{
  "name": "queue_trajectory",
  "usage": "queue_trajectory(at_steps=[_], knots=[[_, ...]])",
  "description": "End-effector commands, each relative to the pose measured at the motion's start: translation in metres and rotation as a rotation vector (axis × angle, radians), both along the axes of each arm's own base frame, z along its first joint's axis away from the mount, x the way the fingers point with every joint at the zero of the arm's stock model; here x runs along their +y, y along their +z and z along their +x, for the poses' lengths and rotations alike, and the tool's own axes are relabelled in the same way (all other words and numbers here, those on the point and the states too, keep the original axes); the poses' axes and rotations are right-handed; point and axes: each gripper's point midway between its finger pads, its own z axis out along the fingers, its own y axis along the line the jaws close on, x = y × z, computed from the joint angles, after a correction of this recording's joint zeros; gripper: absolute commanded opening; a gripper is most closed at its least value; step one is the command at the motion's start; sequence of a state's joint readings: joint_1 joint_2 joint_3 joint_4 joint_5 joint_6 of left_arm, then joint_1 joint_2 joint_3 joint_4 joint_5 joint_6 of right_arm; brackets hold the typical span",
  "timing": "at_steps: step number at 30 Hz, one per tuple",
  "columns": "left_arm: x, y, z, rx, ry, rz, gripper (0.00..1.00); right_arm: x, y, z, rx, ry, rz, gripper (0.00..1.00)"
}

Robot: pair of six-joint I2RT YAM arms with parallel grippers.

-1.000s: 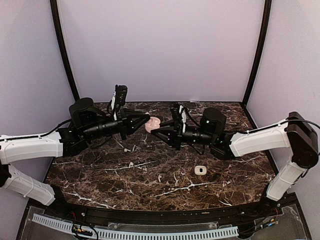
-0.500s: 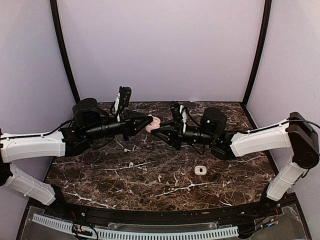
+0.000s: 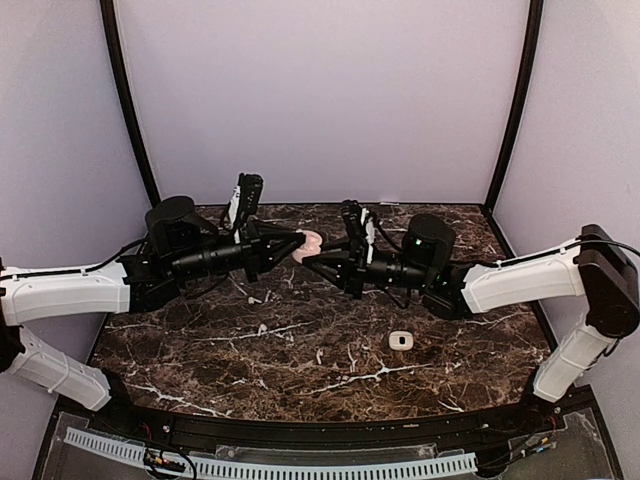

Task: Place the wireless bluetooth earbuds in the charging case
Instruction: Insert the left earbud into the left side groove of the charging case.

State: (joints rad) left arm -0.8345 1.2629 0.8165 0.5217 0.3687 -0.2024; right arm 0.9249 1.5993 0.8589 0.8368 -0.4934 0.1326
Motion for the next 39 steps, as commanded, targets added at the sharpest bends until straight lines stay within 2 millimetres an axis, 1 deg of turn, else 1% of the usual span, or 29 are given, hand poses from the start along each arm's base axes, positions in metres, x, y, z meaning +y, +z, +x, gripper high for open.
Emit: queue_trajectory(at_steps=[1,7,23,30,39], knots=[[0.002,0.016,-0.003,-0.025,0.001,-0.019,0.05,-0.005,0.039,-0.007,-0.062,0.002,0.101,0.00],[0.000,0.011,-0.002,-0.005,-0.004,-0.019,0.07,-0.005,0.042,-0.008,-0.065,0.006,0.109,0.00],[-0.003,0.016,-0.004,0.033,-0.024,-0.086,0.04,-0.001,0.044,0.000,-0.062,-0.024,0.110,0.00],[-0.005,0.010,-0.004,0.049,-0.031,-0.071,0.02,-0.003,0.048,-0.001,-0.070,-0.034,0.114,0.00],[0.003,-0.001,-0.002,0.071,0.017,-0.027,0.02,-0.010,0.053,-0.001,-0.090,-0.055,0.127,0.00]])
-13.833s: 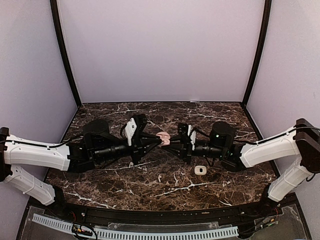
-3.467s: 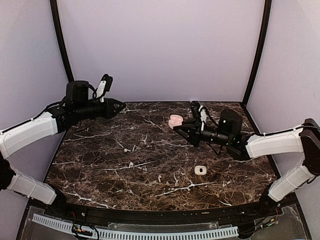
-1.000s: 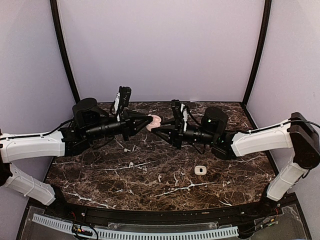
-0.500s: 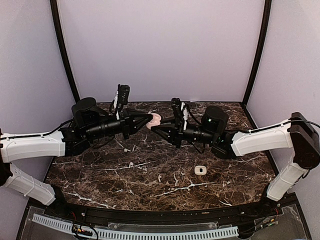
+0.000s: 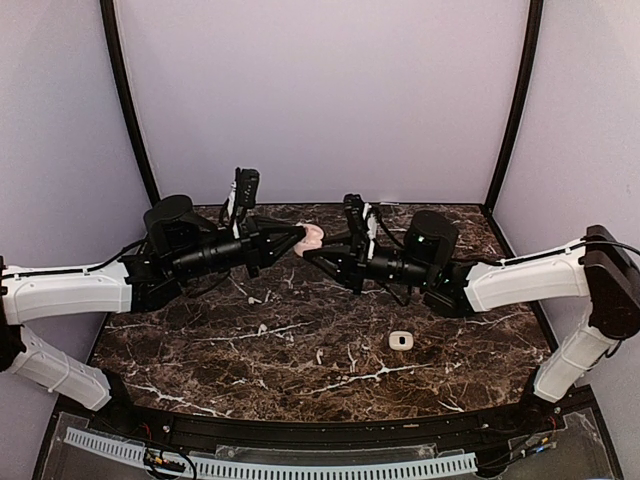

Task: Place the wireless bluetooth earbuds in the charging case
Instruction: Insert the left earbud into the left side groove of the charging case.

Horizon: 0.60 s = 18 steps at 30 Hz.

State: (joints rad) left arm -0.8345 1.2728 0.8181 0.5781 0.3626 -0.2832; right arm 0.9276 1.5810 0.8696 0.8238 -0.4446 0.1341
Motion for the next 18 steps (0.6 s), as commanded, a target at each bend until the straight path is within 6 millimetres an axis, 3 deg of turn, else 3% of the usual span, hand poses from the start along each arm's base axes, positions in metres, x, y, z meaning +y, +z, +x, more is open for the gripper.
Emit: queue_trajectory(at_steps=[1,9,14,18], knots=[[0.0049,-0.0114,-0.0032,0.029,0.015,0.041,0.03,-0.0079,0.0430,-0.0076,-0.088,-0.008,0.111,0.00],[0.0026,-0.0176,0.0013,0.056,0.026,0.076,0.11,-0.0097,0.0467,-0.0096,-0.099,-0.005,0.122,0.00],[0.0031,-0.0187,0.0034,0.064,0.038,0.076,0.10,-0.0105,0.0472,-0.0095,-0.102,-0.009,0.122,0.00],[-0.0011,-0.0143,0.0033,0.082,0.021,0.034,0.04,-0.0068,0.0460,-0.0054,-0.095,-0.019,0.113,0.00]])
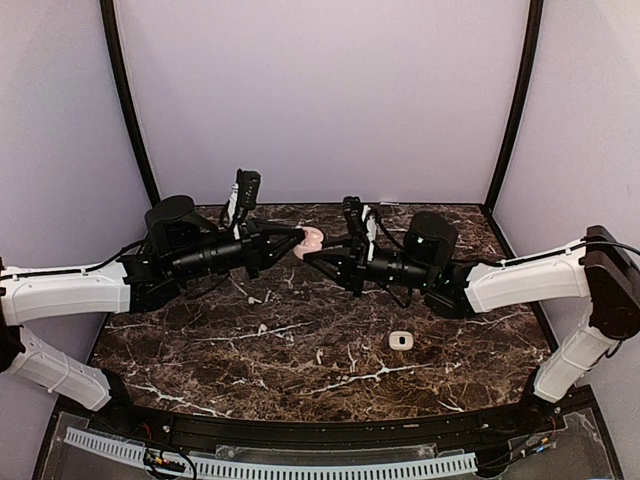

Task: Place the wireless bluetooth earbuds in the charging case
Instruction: Insert the left earbud into the left side groove of the charging case.

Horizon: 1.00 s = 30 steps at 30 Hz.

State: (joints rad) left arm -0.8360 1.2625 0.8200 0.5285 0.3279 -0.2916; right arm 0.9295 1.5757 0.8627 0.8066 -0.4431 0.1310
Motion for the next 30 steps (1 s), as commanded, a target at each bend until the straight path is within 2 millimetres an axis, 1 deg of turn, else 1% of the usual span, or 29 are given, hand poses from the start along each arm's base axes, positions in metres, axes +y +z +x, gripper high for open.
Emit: queue_trajectory(at_steps=[1,4,9,16,19,21,25,26,27,30], knots=[[-0.007,-0.010,0.000,0.061,-0.023,0.008,0.03,-0.006,0.051,-0.004,-0.104,-0.021,0.131,0.00],[-0.010,-0.007,0.001,0.072,-0.029,-0.010,0.01,-0.008,0.051,-0.002,-0.104,-0.037,0.133,0.00],[-0.010,-0.007,0.002,0.079,-0.023,-0.028,0.01,-0.010,0.055,0.000,-0.114,-0.055,0.143,0.00],[-0.010,-0.010,0.002,0.092,-0.026,-0.028,0.00,-0.011,0.057,0.000,-0.120,-0.062,0.158,0.00],[-0.009,-0.012,0.003,0.084,-0.017,-0.004,0.00,-0.014,0.061,-0.001,-0.132,-0.067,0.166,0.00],[-0.007,-0.020,0.004,0.084,-0.001,0.032,0.02,-0.017,0.065,-0.002,-0.142,-0.073,0.173,0.00],[-0.005,-0.029,0.005,0.090,0.013,0.072,0.06,-0.019,0.070,-0.003,-0.155,-0.076,0.179,0.00],[-0.004,-0.030,0.005,0.090,0.017,0.077,0.08,-0.019,0.070,-0.003,-0.156,-0.075,0.179,0.00],[-0.004,-0.031,0.005,0.092,0.018,0.082,0.11,-0.018,0.071,-0.003,-0.158,-0.074,0.179,0.00],[-0.003,-0.031,0.006,0.091,0.023,0.087,0.15,-0.019,0.071,-0.003,-0.159,-0.073,0.179,0.00]])
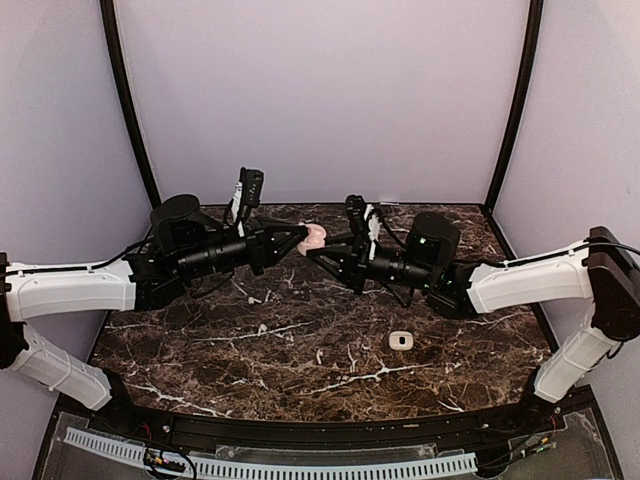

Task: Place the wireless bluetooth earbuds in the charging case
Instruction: Insert the left earbud into the left side groove of the charging case.

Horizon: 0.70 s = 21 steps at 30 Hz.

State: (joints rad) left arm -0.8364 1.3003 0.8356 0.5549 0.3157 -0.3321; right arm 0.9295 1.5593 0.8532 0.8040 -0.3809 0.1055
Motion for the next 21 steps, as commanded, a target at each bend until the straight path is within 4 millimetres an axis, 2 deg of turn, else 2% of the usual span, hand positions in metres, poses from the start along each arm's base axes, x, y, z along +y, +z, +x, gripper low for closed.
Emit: queue_trajectory(at_steps=[1,9,14,21], knots=[[0.003,-0.030,-0.001,0.059,0.013,0.111,0.16,-0.014,0.069,-0.012,-0.142,-0.006,0.175,0.00],[0.015,-0.018,0.006,0.035,0.088,0.099,0.22,-0.014,0.066,-0.013,-0.146,-0.005,0.165,0.00],[0.013,-0.017,0.005,0.032,0.080,0.100,0.25,-0.013,0.063,-0.013,-0.141,0.001,0.157,0.00],[0.008,-0.012,-0.002,0.011,0.027,0.090,0.26,-0.008,0.045,-0.010,-0.120,-0.001,0.122,0.00]])
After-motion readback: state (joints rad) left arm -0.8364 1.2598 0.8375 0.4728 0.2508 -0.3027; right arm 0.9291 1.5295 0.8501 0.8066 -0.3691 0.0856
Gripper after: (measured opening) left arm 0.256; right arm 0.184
